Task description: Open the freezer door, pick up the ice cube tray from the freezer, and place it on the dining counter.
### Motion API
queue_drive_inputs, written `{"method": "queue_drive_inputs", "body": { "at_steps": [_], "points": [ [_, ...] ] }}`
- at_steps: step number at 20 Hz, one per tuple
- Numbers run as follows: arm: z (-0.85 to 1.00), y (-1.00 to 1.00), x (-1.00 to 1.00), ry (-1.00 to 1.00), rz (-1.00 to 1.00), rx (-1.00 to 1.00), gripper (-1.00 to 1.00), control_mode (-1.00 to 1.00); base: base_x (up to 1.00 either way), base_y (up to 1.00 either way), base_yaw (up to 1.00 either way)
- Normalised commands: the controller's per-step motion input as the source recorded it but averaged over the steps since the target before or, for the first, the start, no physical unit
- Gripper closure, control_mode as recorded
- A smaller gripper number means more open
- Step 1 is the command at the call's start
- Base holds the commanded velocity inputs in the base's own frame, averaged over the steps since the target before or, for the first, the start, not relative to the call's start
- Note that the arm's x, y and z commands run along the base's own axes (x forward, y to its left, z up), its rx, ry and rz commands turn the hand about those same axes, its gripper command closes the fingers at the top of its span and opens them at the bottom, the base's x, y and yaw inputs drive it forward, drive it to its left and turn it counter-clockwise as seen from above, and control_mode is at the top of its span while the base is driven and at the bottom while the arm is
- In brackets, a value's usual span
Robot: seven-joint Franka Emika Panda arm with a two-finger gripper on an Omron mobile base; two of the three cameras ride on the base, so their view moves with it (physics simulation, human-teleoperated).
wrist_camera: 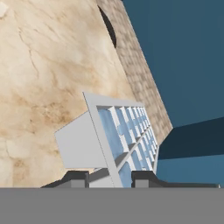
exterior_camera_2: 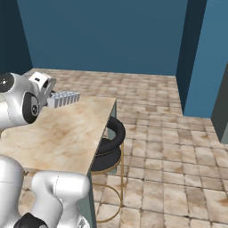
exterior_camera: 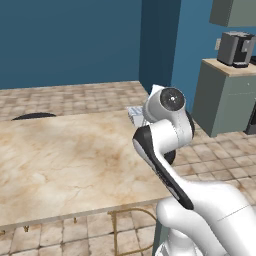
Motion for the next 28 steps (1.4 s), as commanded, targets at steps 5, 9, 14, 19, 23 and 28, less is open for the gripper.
{"method": "queue_drive_inputs", "body": {
  "at_steps": [5,9,14,19,23,28],
  "points": [
    [-0.45,0.0,0.29,0.02,0.0,0.0,1.0,-1.0,0.0,0.0,0.0],
    [-0.5,0.0,0.24,0.01,0.0,0.0,1.0,-1.0,0.0,0.0,0.0],
    [-0.35,0.0,0.17,0.0,0.0,0.0,1.0,-1.0,0.0,0.0,0.0],
    [-0.34,0.0,0.14,0.0,0.0,0.0,1.0,-1.0,0.0,0.0,0.0],
    [-0.33,0.0,0.13,0.02,0.0,0.0,1.0,-1.0,0.0,0.0,0.0],
    [-0.25,0.0,0.1,0.03,0.0,0.0,1.0,-1.0,0.0,0.0,0.0]
  ]
}}
